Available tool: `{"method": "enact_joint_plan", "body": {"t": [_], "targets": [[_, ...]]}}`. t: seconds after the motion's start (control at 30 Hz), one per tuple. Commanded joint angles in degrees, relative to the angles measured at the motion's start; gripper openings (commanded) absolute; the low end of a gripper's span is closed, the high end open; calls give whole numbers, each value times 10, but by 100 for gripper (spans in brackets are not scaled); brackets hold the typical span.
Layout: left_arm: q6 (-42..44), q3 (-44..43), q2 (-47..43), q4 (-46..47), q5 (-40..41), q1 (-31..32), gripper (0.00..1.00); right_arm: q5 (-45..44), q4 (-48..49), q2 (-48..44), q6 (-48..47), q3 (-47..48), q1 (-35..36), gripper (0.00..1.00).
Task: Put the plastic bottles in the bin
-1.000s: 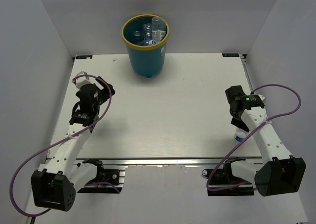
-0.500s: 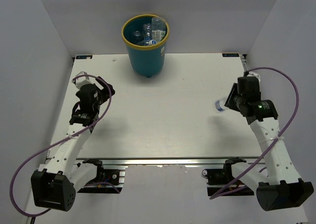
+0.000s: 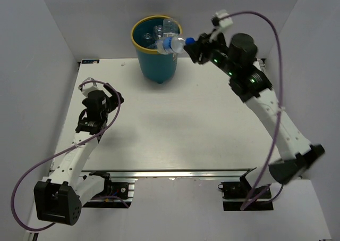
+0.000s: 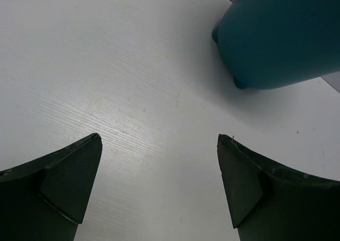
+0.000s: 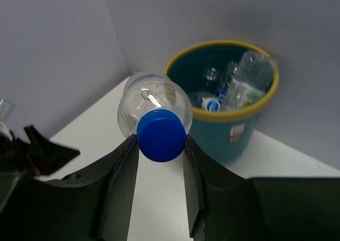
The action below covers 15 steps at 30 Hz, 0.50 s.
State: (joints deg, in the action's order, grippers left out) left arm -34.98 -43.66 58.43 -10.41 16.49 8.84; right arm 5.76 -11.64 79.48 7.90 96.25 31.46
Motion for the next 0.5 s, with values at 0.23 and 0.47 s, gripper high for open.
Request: {"method": "enact_joint_plan", "body": {"t": [0.23, 0.47], "targets": [[2, -20, 33, -7, 7, 1, 98, -212, 167, 293, -71, 278, 46, 0], [3, -25, 55, -7, 10, 1, 98, -225, 268, 411, -97, 344, 52, 0]]}}
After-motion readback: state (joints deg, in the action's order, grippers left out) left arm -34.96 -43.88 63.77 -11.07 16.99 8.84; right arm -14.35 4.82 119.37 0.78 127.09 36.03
